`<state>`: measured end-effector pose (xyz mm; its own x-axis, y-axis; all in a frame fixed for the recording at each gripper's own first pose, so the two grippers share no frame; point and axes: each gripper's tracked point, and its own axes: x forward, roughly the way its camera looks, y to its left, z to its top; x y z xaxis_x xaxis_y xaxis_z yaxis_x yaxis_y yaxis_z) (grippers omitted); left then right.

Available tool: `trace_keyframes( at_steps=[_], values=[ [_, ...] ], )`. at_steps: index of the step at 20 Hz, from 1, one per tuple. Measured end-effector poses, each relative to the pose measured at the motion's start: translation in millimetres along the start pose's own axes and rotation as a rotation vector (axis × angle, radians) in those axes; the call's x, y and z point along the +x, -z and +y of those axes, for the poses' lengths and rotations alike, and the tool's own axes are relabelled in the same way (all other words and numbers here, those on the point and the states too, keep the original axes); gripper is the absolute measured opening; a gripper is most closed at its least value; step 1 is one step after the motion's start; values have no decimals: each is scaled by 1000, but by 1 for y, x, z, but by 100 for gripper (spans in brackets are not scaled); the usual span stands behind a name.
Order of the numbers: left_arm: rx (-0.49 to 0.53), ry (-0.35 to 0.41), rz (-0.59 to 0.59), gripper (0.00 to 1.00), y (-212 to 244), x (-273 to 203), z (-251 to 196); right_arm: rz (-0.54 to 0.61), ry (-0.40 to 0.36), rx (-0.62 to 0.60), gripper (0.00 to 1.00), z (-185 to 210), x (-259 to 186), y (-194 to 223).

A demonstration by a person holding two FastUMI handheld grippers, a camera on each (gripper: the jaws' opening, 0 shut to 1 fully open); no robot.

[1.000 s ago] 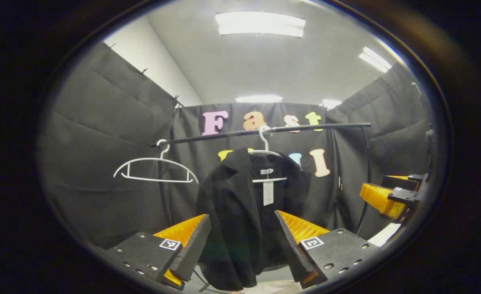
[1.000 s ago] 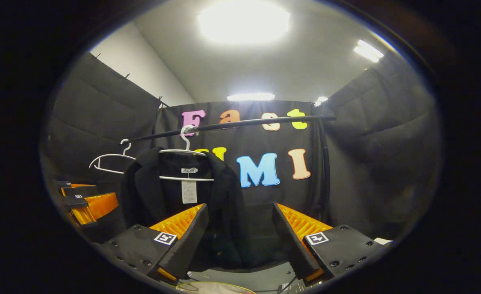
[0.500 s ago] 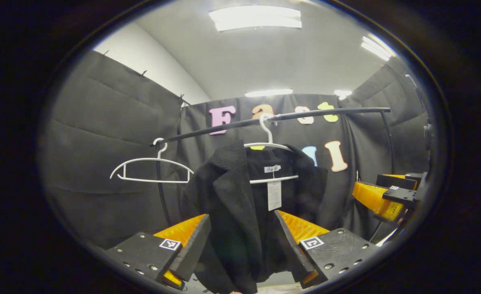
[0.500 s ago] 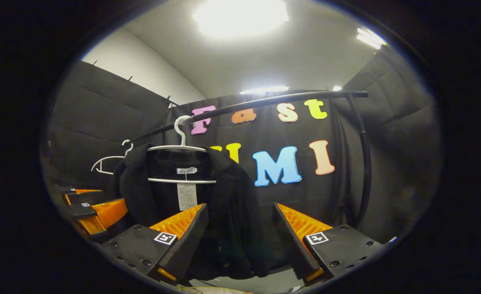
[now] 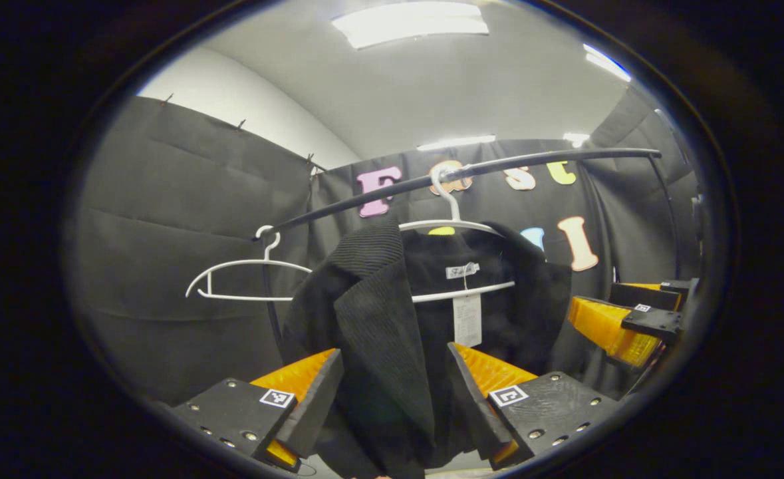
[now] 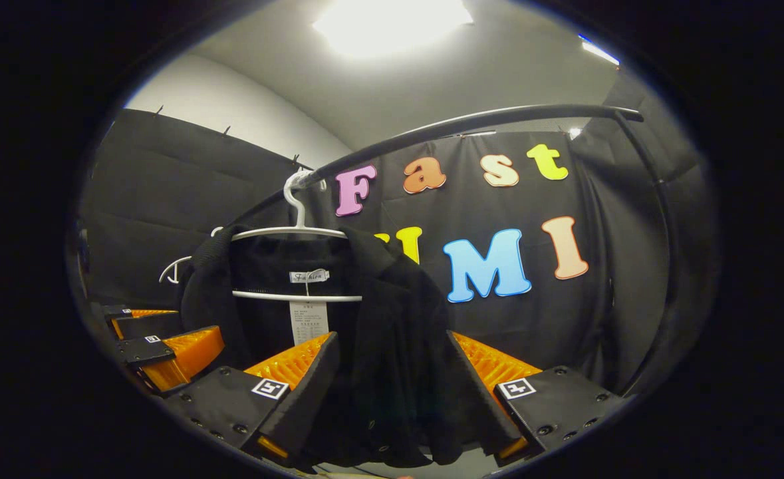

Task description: Grasp the clothes on the hanger with both hands and then place them into the laundry hamper below.

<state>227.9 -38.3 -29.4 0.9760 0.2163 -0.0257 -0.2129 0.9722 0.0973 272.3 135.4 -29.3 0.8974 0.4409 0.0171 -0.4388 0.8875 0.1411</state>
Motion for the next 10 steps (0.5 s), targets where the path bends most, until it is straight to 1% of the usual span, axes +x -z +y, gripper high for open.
trace_keyframes(
  at_steps=[6, 9, 10],
  values=[
    [13, -54, 23, 90, 10, 24, -5, 58, -53, 15, 98, 4, 45, 27],
    [27, -79, 42, 91, 19, 34, -6, 81, -66, 19, 98, 5, 64, 39],
    [31, -89, 48, 89, 21, 38, -5, 84, -67, 20, 99, 4, 71, 41]
  ],
)
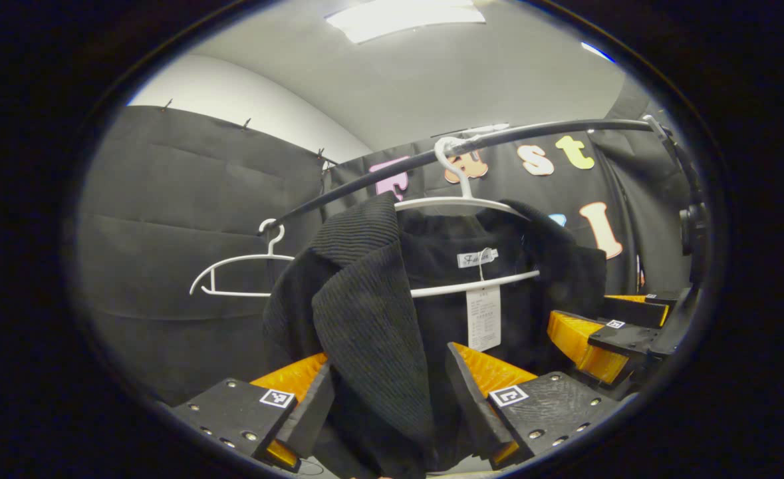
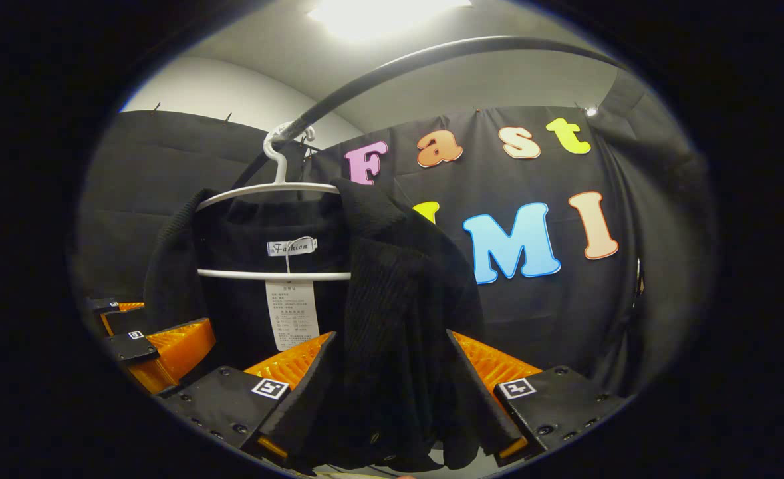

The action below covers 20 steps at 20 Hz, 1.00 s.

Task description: Grasp the clothes on the hanger with both hands and then place them into the laundry hamper below.

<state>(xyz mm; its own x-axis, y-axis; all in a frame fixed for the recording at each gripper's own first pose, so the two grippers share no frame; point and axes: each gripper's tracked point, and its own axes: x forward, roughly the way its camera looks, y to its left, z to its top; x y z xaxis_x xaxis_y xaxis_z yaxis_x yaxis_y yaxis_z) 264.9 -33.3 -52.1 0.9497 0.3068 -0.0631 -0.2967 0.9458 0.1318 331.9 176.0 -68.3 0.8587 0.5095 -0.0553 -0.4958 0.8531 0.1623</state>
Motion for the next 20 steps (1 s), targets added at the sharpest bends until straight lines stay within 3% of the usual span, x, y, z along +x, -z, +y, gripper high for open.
trace_keyframes(
  at_steps=[9, 11, 12, 14, 16, 18, 19, 20],
  values=[
    [8, -70, 39, 91, 16, 30, 6, 62, -14, 63, 98, -9, 42, 14],
    [18, -72, 44, 91, 15, 30, 6, 66, -22, 103, 87, -10, 46, 13],
    [19, -82, 42, 85, 14, 30, 9, 66, -29, 120, 85, -8, 45, 12],
    [5, -76, 42, 72, 14, 29, 8, 68, -38, 139, 62, -6, 46, 11],
    [-17, -63, 39, 72, 12, 28, 9, 58, -13, 124, 31, -13, 49, 7],
    [-18, -54, 43, 72, 12, 27, 10, 52, 28, 79, 12, -21, 49, 5],
    [-11, -52, 37, 72, 9, 24, 12, 62, 23, 60, 12, -19, 49, 6],
    [6, -118, 20, 71, 5, 22, 27, 63, 26, 46, 12, -18, 48, 4]
  ],
)
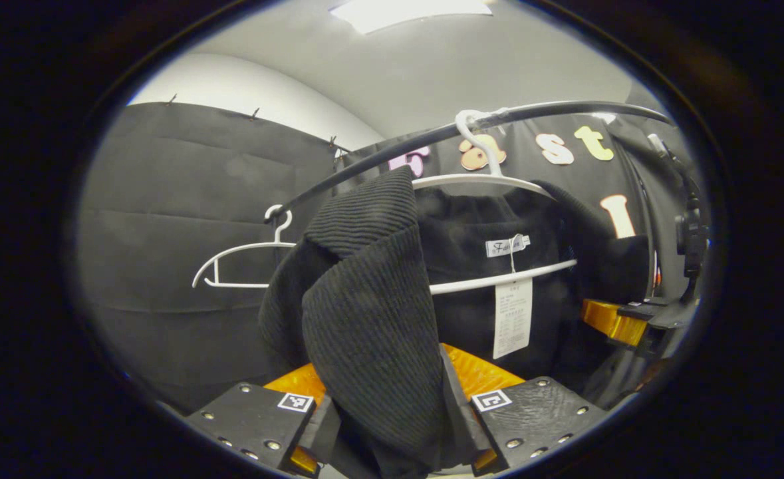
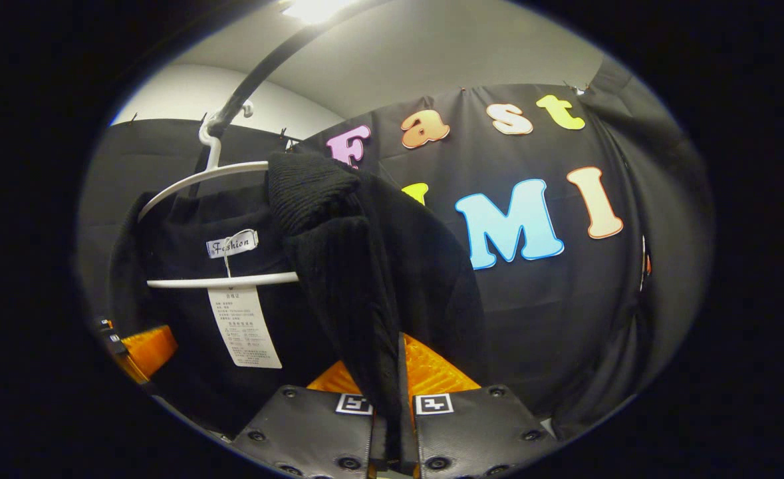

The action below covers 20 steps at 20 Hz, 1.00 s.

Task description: Grasp the clothes on the hanger with both hands and then place them into the laundry hamper below.

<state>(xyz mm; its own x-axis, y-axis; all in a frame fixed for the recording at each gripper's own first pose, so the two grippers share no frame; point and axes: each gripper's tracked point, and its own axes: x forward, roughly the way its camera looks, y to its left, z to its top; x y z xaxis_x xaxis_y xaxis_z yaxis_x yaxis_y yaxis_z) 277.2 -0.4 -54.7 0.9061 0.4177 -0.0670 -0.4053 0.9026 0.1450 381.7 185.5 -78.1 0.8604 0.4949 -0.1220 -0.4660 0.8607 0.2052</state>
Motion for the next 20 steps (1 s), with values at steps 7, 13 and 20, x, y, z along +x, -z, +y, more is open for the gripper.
trace_keyframes(
  at_steps=[7, 13, 20],
  values=[
    [9, -61, -106, 4, -31, -16, 28, -105, 64, -36, 7, -20, -14, -35],
    [56, -71, -226, 3, -88, -45, 49, -185, 121, -68, 7, -40, -25, -67],
    [26, -76, -271, 3, -124, -48, 81, -287, 200, -88, 7, -73, -25, -109]
  ],
)
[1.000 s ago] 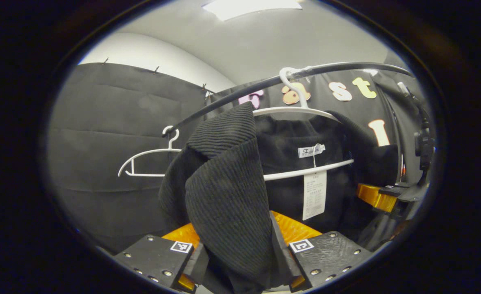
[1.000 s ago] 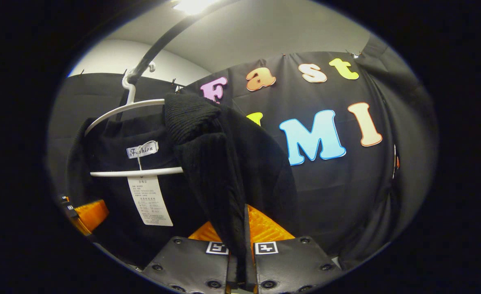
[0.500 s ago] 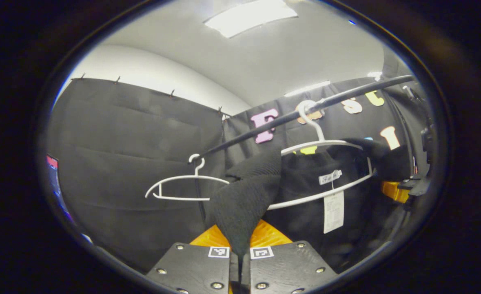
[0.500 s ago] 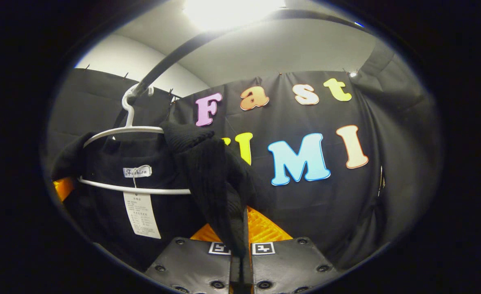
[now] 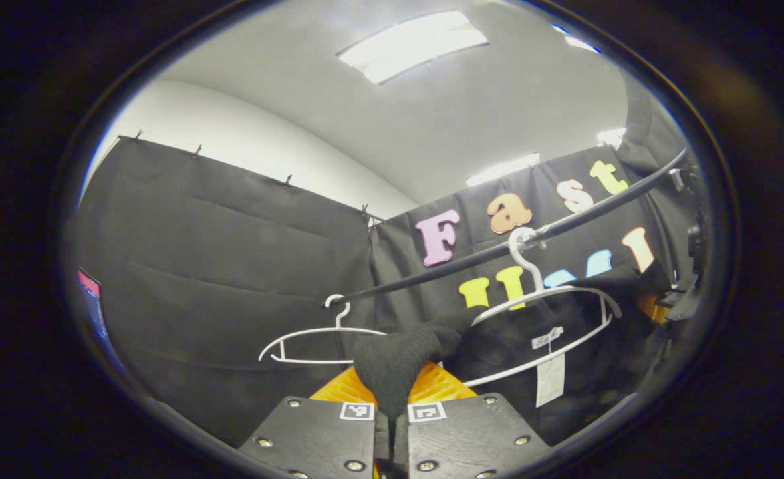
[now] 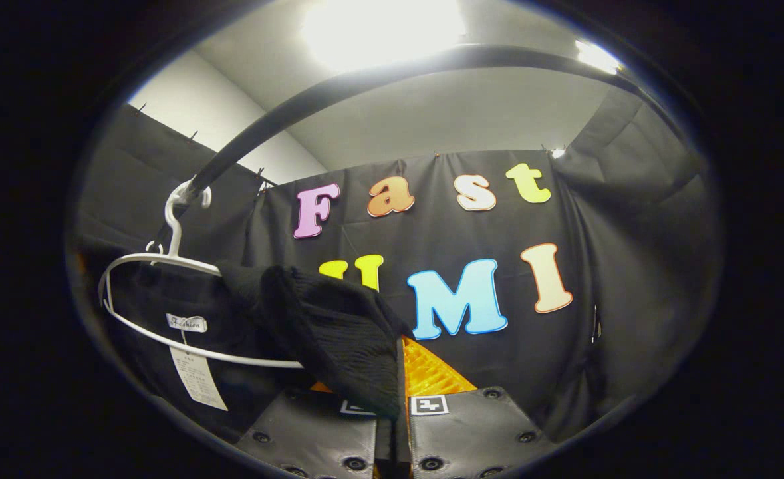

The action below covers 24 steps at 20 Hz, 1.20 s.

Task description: Grasp the clothes on the hanger with both hands and then place them into the laundry hamper below.

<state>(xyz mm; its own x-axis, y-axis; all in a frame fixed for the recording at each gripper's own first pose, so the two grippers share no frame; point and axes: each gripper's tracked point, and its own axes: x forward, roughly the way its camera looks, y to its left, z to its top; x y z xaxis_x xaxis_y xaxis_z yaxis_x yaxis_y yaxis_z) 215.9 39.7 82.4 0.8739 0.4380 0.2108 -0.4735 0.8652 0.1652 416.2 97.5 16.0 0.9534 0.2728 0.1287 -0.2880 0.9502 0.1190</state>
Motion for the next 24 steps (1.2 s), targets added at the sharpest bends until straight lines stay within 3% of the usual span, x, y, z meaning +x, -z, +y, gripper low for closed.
trace_keyframes(
  at_steps=[6, 13, 24],
  values=[
    [2, -8, -16, 3, -4, 33, 37, -38, 31, -8, 7, -19, 19, -12],
    [16, 96, 16, 3, 16, 61, 49, -27, 21, -10, 7, -19, 30, -5],
    [-77, 185, 129, 3, 90, 81, 60, 103, -29, -5, 7, -15, 47, 49]
  ],
)
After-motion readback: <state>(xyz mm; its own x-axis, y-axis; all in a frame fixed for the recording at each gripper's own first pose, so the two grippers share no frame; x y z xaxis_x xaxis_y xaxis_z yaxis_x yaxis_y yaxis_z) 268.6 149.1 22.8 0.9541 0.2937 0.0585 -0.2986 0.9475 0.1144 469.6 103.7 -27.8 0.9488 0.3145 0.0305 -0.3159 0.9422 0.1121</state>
